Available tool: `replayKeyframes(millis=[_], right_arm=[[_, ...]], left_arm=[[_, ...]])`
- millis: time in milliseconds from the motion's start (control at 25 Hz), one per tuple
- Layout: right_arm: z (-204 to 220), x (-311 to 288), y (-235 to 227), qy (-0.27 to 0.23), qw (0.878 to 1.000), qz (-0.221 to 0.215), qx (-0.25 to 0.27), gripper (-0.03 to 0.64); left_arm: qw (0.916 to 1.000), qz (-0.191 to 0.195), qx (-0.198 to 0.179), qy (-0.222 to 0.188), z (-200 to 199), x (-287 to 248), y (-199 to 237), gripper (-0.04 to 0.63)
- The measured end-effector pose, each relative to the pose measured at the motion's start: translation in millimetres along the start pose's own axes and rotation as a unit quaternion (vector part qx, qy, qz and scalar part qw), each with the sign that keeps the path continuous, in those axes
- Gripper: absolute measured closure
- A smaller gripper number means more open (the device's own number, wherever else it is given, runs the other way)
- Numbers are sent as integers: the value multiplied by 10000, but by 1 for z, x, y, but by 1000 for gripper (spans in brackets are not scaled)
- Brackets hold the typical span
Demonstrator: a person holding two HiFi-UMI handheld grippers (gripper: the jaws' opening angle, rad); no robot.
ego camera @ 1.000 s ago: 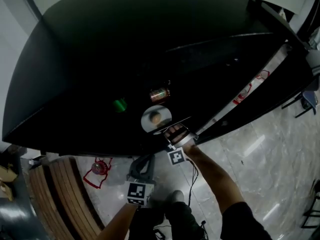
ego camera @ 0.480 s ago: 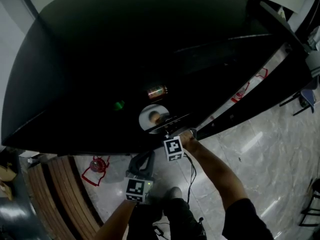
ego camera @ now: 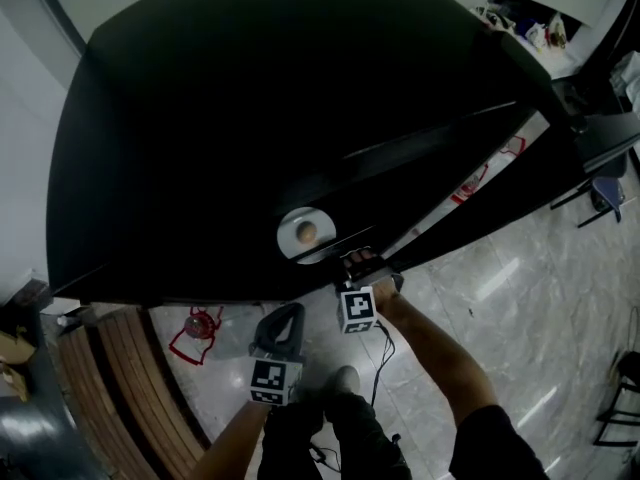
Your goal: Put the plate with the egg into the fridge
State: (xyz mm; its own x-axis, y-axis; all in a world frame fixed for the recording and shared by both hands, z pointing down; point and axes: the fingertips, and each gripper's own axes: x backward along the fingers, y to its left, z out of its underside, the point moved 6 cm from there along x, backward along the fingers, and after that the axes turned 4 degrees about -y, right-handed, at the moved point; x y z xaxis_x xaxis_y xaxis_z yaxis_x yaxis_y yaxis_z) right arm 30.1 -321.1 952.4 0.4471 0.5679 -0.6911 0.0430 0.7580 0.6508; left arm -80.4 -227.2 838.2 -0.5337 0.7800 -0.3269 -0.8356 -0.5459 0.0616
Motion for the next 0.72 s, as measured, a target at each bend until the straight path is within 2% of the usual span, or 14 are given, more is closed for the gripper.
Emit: replayKeyframes(millis=[80, 200, 280, 320, 400, 520, 600, 640, 680, 720], right_arm=[[-12, 43, 12, -184, 9983, 44, -555, 408], [-36, 110, 19, -422, 9908, 395, -1224, 408], [-55, 159, 7, -624, 9750, 703, -2013, 408], [-63, 185, -2, -711, 9623, 881, -2473, 408], [-76, 236, -27, -917, 9255, 1247, -3458, 408], [-94, 307, -63, -1446, 8495, 1732, -4768, 410], [-101, 348, -80, -1766, 8001, 1974, -5382, 410], [-103, 366, -86, -1867, 7816, 2098, -5570, 410], [-105, 383, -90, -1926, 7689, 2229, -5675, 409], [-106, 399, -93, -1955, 7611, 2361, -5716, 410]], left_arm=[[9999, 33, 29, 104, -11, 13, -7, 586], [9997, 219, 1, 101, -41, 31, -21, 586], [9991, 416, -26, 21, -71, 40, -33, 586], [9987, 507, -59, -28, -88, 46, -40, 586], [9978, 634, -126, -176, -123, 56, -52, 586], [9954, 841, -161, -431, -172, 73, -69, 586], [9925, 1060, -231, -560, -200, 84, -85, 586], [9908, 1172, -272, -619, -213, 88, -92, 586], [9892, 1269, -303, -673, -224, 93, -99, 586], [9878, 1344, -318, -722, -234, 98, -106, 586]])
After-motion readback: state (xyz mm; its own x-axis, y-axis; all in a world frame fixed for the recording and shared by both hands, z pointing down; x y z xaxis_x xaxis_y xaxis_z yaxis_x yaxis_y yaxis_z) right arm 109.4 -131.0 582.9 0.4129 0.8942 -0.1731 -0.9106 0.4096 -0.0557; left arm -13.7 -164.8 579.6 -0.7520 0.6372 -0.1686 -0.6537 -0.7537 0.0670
